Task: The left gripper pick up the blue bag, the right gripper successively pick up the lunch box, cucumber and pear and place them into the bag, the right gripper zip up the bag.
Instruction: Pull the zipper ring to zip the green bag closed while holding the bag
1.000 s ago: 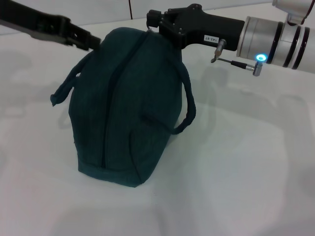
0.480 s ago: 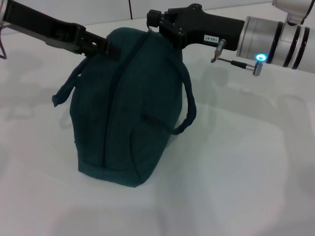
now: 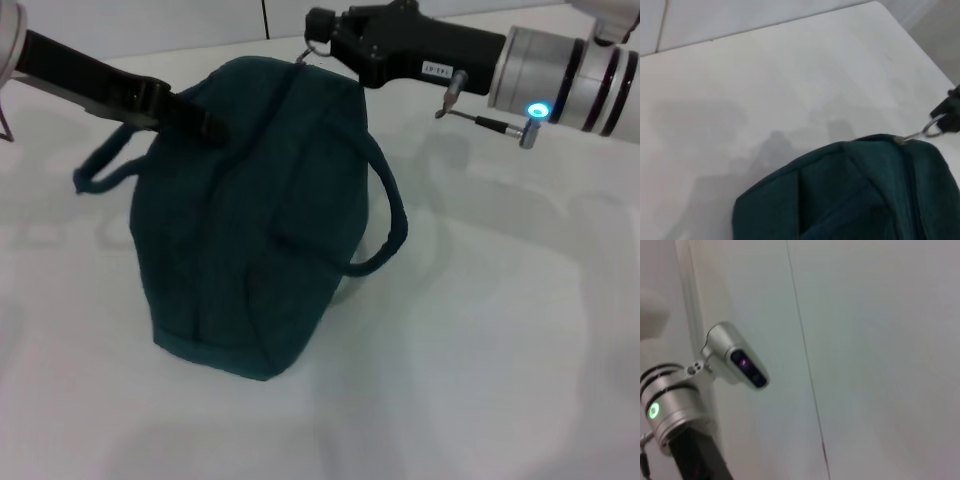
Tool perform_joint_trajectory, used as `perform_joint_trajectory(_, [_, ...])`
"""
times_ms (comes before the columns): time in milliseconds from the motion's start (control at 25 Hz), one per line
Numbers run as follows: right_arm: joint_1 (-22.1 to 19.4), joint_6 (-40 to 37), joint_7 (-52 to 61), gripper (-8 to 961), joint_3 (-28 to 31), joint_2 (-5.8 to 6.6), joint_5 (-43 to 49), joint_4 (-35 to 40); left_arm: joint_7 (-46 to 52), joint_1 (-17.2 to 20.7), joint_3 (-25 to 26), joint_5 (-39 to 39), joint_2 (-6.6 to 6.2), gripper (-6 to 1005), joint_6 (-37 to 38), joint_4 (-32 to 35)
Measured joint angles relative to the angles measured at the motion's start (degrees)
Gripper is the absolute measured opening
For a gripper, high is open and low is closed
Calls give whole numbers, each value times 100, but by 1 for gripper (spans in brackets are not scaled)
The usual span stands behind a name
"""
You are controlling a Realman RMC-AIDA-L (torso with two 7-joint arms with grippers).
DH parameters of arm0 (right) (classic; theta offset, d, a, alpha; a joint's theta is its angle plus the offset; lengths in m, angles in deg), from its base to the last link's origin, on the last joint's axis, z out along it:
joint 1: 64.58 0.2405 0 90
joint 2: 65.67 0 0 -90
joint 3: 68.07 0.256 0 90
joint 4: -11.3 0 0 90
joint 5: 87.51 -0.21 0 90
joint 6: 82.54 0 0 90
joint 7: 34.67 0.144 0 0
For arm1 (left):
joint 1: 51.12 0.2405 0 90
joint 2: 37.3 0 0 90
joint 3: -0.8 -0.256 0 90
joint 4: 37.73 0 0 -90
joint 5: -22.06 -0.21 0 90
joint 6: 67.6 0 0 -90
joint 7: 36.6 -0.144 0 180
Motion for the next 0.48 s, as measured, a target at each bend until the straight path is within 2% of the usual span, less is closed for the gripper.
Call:
perform_joint_trajectory(120, [-61, -86, 22, 62, 130, 29, 6, 21, -93, 30, 0, 12, -15, 708, 14, 0])
perform_joint_trajectory(200, [-72, -89, 36, 63, 193, 54, 6, 21, -173, 50, 1, -15, -21, 518, 26, 2])
perform_joint_trajectory(480, [-75, -56, 57, 66, 301, 83, 39, -4, -375, 92, 3, -89, -27, 463, 201, 43])
